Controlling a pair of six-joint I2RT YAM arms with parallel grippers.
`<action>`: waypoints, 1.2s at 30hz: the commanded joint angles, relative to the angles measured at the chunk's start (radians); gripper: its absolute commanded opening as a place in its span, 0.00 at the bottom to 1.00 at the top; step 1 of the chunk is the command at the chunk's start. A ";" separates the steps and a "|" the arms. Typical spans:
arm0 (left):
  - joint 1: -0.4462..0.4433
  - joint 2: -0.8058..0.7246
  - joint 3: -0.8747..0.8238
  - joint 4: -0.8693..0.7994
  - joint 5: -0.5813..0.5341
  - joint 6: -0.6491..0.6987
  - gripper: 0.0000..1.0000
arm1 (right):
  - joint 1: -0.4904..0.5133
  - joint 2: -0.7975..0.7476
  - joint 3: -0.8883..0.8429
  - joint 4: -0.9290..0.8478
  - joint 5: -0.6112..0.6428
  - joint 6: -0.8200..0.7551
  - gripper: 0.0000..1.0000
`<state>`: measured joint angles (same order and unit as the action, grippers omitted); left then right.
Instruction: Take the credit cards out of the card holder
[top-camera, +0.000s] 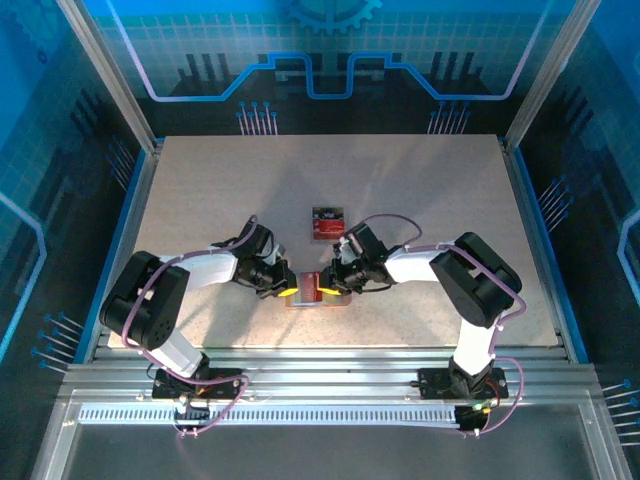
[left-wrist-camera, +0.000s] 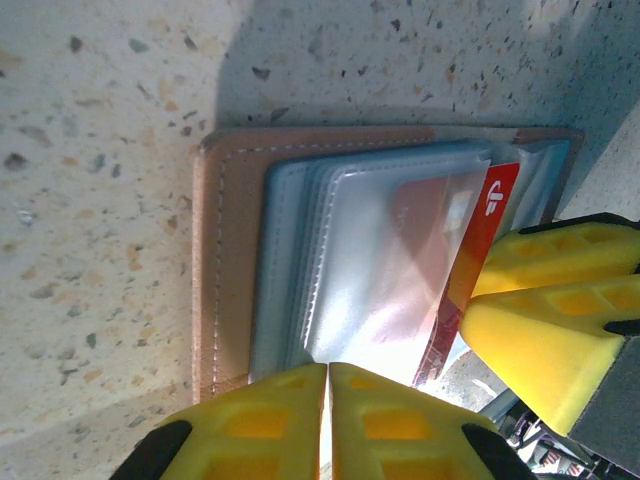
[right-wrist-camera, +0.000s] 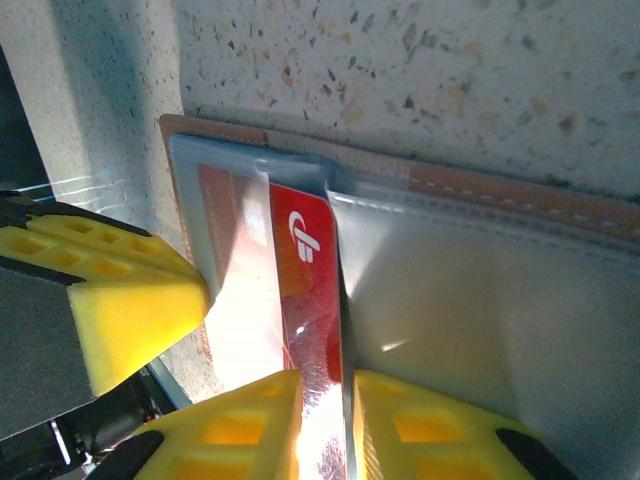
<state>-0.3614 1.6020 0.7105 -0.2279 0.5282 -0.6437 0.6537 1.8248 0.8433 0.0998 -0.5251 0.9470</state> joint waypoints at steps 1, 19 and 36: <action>0.010 0.020 -0.003 -0.041 -0.032 0.027 0.10 | -0.012 0.017 -0.030 0.006 -0.014 0.022 0.19; 0.010 0.013 -0.004 -0.036 -0.029 0.019 0.10 | -0.025 -0.028 -0.041 -0.024 0.002 -0.001 0.08; 0.012 0.015 -0.003 -0.031 -0.025 0.016 0.10 | -0.051 -0.120 0.012 -0.288 0.092 -0.127 0.04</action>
<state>-0.3614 1.6020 0.7105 -0.2276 0.5282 -0.6441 0.6163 1.7348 0.8276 -0.0917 -0.4709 0.8623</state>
